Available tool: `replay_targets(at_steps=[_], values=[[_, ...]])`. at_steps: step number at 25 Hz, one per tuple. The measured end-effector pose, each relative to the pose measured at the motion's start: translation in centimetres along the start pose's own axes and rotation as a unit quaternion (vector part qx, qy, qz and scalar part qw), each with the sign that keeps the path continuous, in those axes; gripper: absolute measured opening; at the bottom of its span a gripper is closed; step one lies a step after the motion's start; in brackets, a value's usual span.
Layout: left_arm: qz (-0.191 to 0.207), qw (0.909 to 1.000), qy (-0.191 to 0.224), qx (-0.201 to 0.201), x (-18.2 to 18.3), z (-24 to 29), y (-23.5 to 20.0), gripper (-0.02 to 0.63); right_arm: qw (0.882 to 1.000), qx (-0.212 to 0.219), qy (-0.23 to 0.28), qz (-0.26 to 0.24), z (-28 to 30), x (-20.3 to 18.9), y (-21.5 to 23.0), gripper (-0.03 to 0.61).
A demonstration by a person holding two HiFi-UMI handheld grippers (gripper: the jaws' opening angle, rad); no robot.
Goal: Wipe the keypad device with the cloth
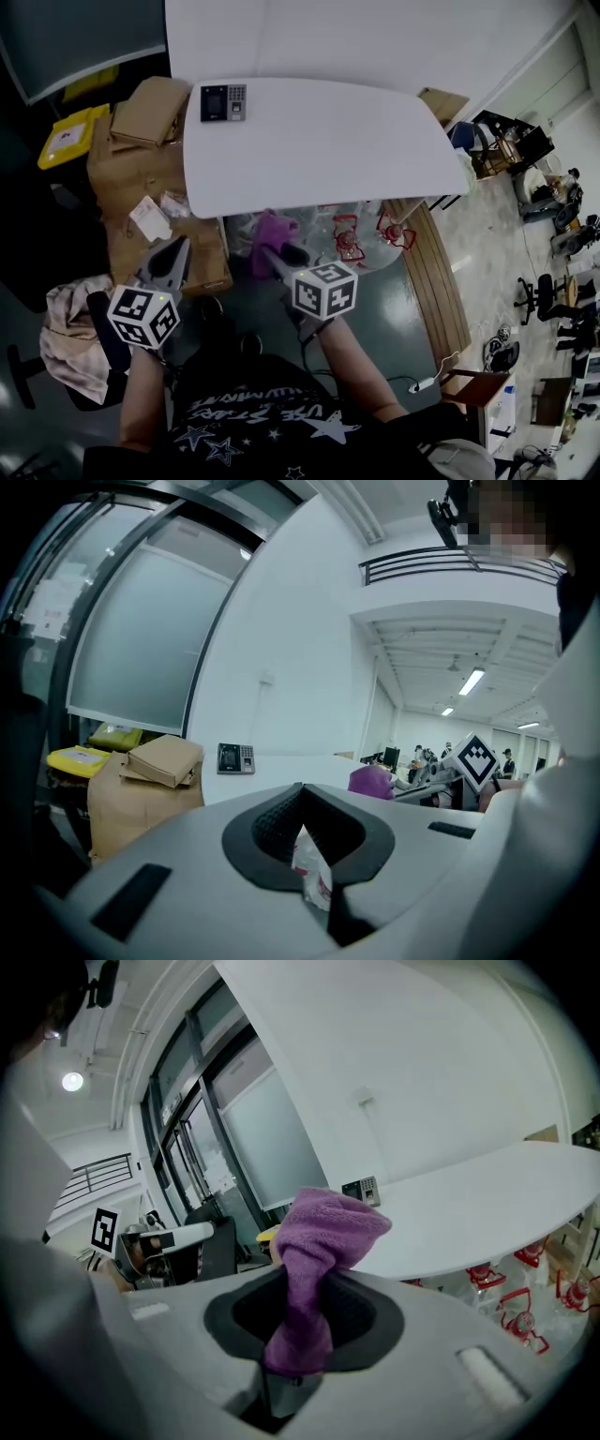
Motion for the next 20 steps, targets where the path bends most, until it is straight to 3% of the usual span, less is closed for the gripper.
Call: replay_targets(at_steps=[20], values=[[-0.023,0.999,-0.01,-0.037,3.0,9.3,-12.6,0.006,0.997,-0.072,-0.004,0.005,11.7,6.9,4.7,0.098]])
Point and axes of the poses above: the fingertips, and each gripper's own axes: z forward along the fingers, y to its right, x out of its top, the point moved 1 cm from there along -z, backward along the fingers, and after that the axes turned 3 degrees about y, right-handed, at the moved point
